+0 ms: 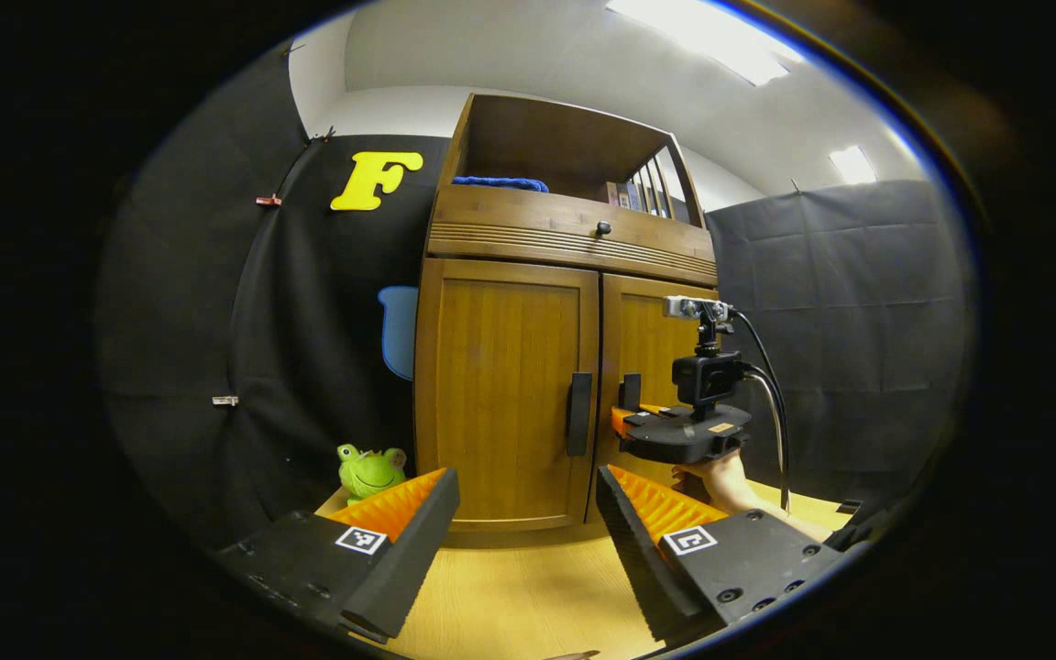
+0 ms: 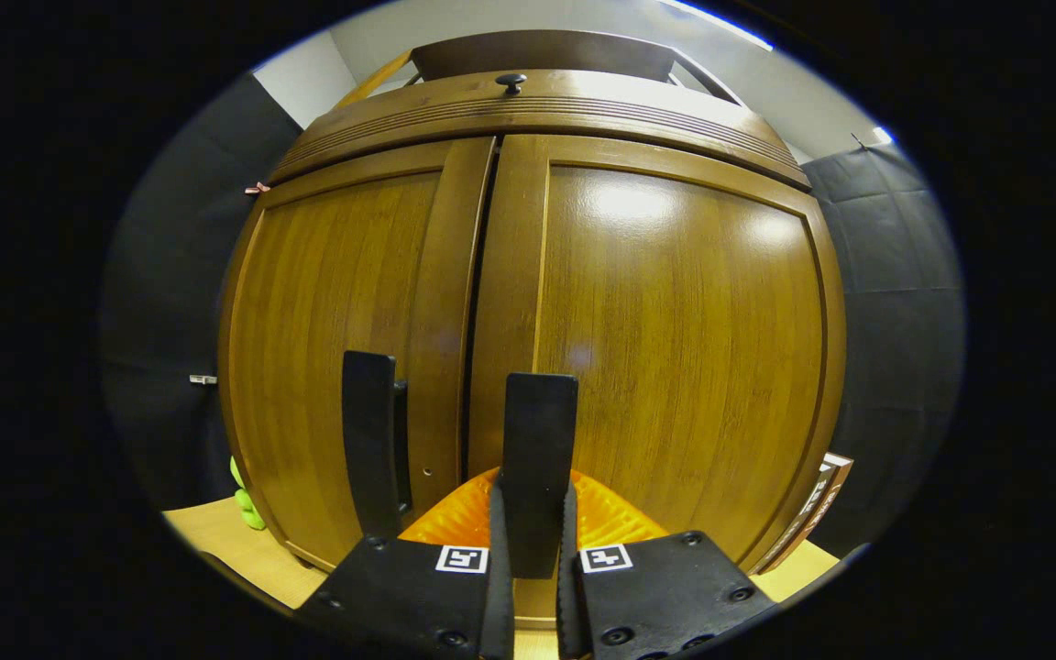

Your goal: Open the right door of the double-door shoe cabinet with the right hand, and open the left door with the left hand.

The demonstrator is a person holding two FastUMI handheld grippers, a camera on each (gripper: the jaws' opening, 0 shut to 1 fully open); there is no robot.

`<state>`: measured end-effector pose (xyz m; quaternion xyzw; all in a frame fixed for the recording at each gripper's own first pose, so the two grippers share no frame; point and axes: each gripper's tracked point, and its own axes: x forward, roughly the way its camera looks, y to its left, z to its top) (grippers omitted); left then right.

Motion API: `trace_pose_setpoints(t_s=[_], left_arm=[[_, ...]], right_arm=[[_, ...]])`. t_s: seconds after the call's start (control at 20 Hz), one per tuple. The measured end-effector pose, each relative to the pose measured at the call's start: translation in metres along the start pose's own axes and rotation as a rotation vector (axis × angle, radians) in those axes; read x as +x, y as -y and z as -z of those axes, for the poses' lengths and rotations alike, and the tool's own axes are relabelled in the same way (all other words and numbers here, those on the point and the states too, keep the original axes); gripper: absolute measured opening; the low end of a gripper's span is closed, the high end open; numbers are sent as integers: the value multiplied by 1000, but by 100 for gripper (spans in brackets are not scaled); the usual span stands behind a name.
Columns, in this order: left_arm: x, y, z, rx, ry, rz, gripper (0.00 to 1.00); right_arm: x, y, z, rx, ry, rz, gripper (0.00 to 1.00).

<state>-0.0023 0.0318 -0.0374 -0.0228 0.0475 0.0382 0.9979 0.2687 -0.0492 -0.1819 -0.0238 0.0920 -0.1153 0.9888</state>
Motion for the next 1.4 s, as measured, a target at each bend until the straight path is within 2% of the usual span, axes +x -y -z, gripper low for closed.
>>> trace_pose_setpoints(t_s=[0.3, 0.55, 0.85, 0.9, 0.95, 1.0, 1.4], left_arm=[[-4, 7, -1, -5, -9, 7, 94], [-7, 25, 3, -35, -33, 53, 94], [-15, 48, 3, -51, -41, 102, 94], [-18, 53, 4, -49, -41, 110, 94], [-18, 58, 2, -49, -40, 119, 94], [-20, 65, 0, -51, -38, 131, 94], [19, 70, 7, -50, -40, 226, 94]], right_arm=[[-40, 2, -5, 33, -4, -85, 22], [-80, 14, -10, 41, -21, -137, 22], [-116, 34, -10, 38, -18, -145, 22], [-120, 37, -11, 42, -21, -149, 17], [-123, 39, -11, 43, -24, -155, 22], [-127, 42, -11, 41, -26, -158, 22], [-162, 67, -15, 50, -36, -174, 22]])
